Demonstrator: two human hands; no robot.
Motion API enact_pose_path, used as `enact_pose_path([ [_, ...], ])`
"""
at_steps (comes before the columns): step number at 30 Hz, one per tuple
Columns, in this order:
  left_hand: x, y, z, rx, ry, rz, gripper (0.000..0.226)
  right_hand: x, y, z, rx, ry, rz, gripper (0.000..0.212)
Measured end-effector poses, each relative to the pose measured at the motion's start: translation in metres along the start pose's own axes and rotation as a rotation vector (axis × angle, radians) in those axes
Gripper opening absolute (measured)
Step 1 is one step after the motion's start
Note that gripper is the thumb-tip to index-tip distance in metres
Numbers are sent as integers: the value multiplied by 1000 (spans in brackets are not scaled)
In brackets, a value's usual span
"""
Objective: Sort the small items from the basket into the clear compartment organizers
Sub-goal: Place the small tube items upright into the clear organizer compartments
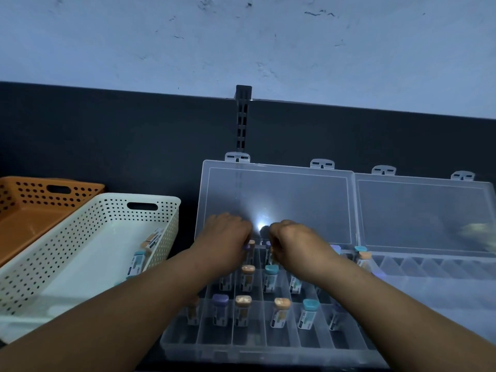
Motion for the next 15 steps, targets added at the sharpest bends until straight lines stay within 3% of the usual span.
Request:
enact_pose_path([
  [5, 6, -2, -1, 16, -8, -46, 21, 4, -3, -7, -2, -11, 26, 14],
  [10, 34, -18, -17, -27, -100, -99, 49, 20, 0, -19, -43, -38, -38, 36],
  [15, 79, -50, -36, -62, -33, -215, 73, 56, 12, -25, -15, -94, -114, 66],
])
Point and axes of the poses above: each hand's wrist, its own y-axis towards the middle knuckle, its own z-axis out of the palm, x = y × z, the point moved 2 cm from there along y, towards the middle knuckle, and after that the axes turned 9 degrees about x, right-handed, at the moved point
